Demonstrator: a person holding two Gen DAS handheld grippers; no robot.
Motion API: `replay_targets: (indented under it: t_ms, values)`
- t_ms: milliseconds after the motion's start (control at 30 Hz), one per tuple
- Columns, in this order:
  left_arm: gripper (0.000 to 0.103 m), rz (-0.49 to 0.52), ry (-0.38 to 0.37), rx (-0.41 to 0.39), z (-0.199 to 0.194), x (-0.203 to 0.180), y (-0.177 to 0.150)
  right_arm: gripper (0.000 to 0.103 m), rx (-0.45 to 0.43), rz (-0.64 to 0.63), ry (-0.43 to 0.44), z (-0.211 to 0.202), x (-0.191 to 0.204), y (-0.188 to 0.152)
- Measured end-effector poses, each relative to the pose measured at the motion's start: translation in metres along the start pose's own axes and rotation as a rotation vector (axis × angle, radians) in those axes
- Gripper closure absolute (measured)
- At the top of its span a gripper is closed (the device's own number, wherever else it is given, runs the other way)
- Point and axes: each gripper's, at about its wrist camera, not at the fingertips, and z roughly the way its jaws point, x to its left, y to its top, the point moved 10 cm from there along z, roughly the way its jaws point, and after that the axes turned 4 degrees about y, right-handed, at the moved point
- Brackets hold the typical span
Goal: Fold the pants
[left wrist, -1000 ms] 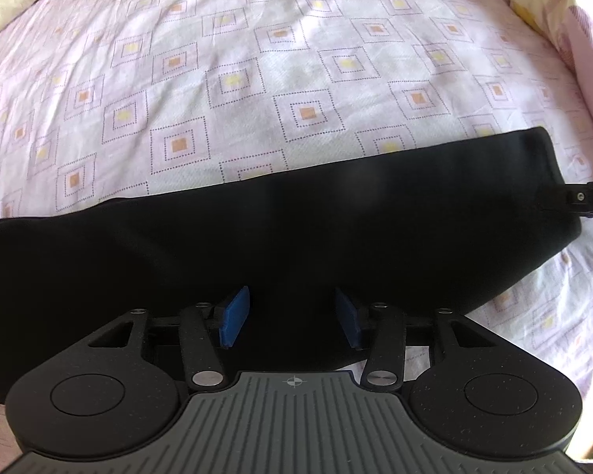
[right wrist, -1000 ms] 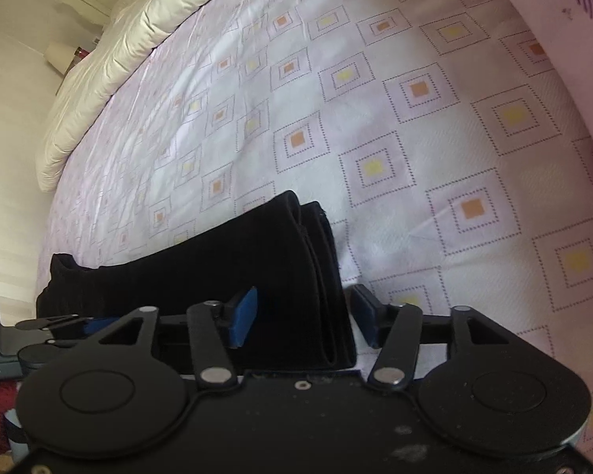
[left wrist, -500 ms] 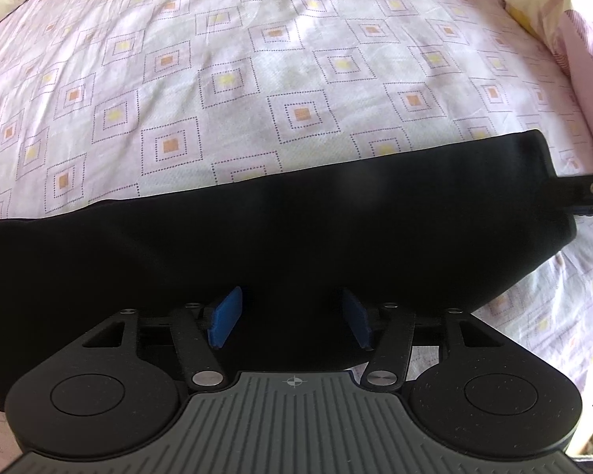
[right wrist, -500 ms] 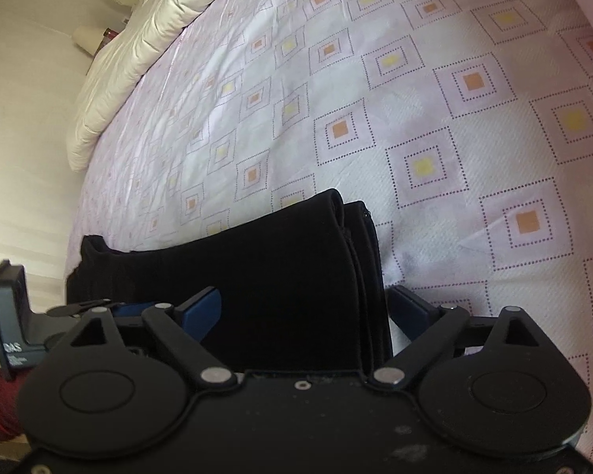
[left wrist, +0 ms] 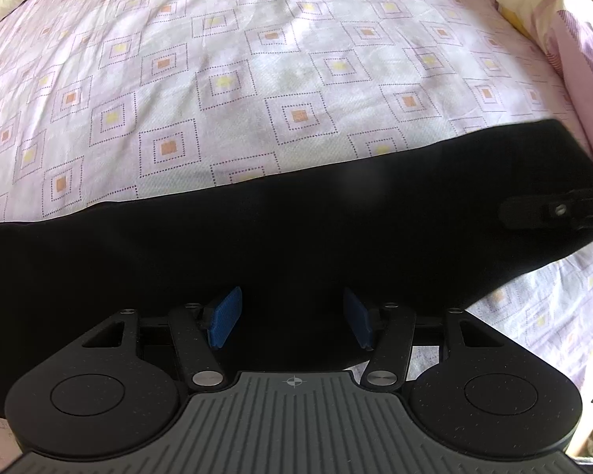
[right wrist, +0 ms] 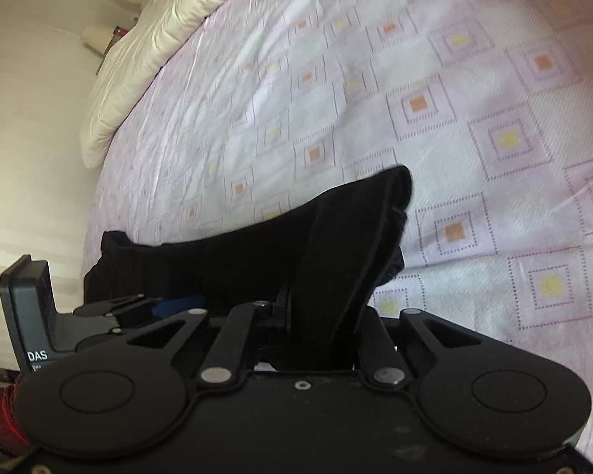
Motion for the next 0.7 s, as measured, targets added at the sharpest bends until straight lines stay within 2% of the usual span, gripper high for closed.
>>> replay_targets:
  t_ms: [67,167,267,333,367,400,467,533,600,700]
  values:
    - [0.048,-0.002,-0.009,-0.012,-0.001,0.0,0.0,0.091,-0.032,-0.023,-0.046,-0.012,0.006,0.002]
    - [0.047,0.015,-0.008,-0.028,-0.001,0.0,-0.003,0.091,-0.062,-0.043,-0.064,-0.026,0.022,0.002]
    - [0.047,0.049,0.012,-0.032,0.0,-0.003,-0.003,0.091,-0.075,-0.106,-0.068,-0.032,0.054,-0.001]
    - [0.047,0.055,-0.004,-0.035,-0.001,-0.002,-0.003,0.091,-0.087,-0.129,-0.06,-0.031,0.08,-0.001]
    - [0.049,0.05,-0.028,-0.038,-0.003,0.0,-0.003,0.091,-0.09,-0.142,-0.058,-0.029,0.094,-0.002]
    - [0.06,0.04,-0.048,-0.045,-0.007,0.006,-0.002,0.091,-0.092,-0.162,-0.061,-0.027,0.107,-0.003]
    - [0.072,0.011,-0.04,-0.069,-0.018,0.027,-0.002,0.091,-0.099,-0.199,-0.066,-0.02,0.135,-0.005]
    - [0.072,-0.03,-0.007,-0.121,-0.034,0.059,-0.001,0.091,-0.102,-0.211,-0.05,-0.012,0.161,-0.008]
    - [0.072,-0.085,-0.013,-0.165,-0.049,0.094,-0.003,0.091,-0.105,-0.254,-0.059,0.0,0.19,-0.012]
    - [0.072,-0.171,-0.006,-0.182,-0.062,0.153,-0.011,0.091,-0.089,-0.304,-0.059,0.03,0.229,-0.022]
